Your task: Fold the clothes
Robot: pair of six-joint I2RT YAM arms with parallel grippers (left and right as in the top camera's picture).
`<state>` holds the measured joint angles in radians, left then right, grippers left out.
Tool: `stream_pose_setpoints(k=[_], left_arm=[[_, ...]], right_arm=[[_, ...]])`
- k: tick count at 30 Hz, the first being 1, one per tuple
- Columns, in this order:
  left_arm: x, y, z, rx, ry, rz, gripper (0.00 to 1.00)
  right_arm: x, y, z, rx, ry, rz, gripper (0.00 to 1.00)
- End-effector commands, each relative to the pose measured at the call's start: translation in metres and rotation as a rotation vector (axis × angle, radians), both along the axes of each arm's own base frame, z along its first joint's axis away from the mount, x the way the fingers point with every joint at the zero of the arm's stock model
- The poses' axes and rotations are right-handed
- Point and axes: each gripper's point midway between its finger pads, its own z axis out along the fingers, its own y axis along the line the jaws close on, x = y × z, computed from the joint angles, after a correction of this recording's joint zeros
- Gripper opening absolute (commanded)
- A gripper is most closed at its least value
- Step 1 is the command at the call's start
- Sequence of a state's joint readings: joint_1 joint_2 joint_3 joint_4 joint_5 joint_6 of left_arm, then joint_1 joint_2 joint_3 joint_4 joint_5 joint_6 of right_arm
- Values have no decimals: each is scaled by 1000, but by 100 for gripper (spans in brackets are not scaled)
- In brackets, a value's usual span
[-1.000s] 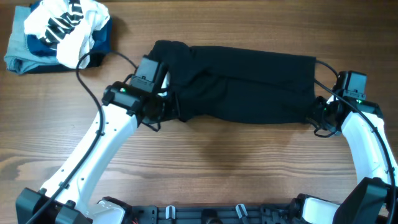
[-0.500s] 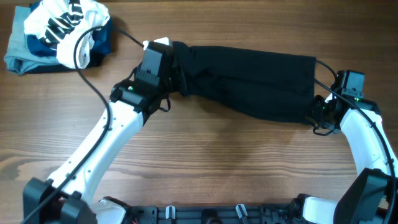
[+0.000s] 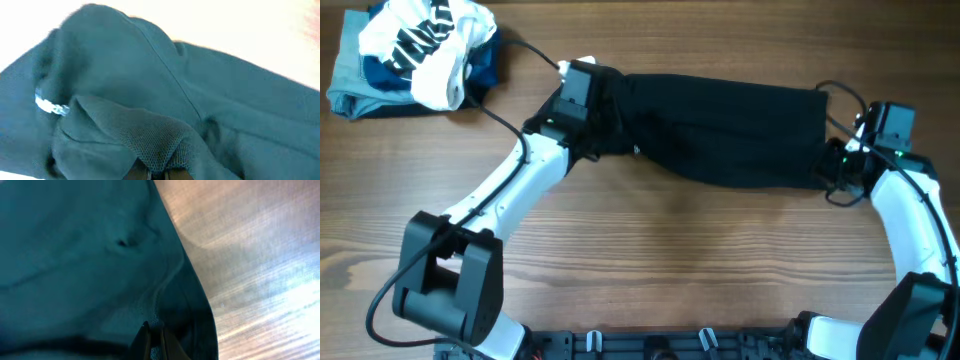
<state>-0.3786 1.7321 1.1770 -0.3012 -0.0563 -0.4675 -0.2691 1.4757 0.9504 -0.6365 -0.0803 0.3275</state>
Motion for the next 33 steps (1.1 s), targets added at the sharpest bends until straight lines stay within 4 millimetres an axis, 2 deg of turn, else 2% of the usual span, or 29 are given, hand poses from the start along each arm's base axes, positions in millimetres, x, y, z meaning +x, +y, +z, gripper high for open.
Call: stream_pose_setpoints(k=[1, 3, 7, 11, 15, 19, 23, 27, 33], left_arm=[[16, 24, 11, 15, -46, 54, 4], [20, 29, 15, 11, -59, 65, 4], [32, 28, 28, 8, -122, 53, 4], [38, 26, 35, -4, -157, 55, 4], [45, 24, 39, -15, -191, 55, 4], [51, 22, 30, -16, -194, 55, 4], [55, 21, 19, -14, -187, 55, 4], [64, 18, 0, -10, -183, 58, 4], [73, 20, -6, 0, -209, 78, 4]], right_arm=[[26, -4, 30, -11, -85, 26, 5], [32, -7, 37, -23, -111, 25, 4], [43, -11, 38, -38, -146, 21, 4], [53, -14, 24, -34, -140, 20, 4], [65, -15, 0, -17, -125, 19, 4], [72, -17, -17, -11, -111, 23, 4], [81, -16, -23, -5, -134, 34, 4], [92, -15, -36, -1, -150, 35, 4], [103, -18, -45, -8, -174, 37, 4]])
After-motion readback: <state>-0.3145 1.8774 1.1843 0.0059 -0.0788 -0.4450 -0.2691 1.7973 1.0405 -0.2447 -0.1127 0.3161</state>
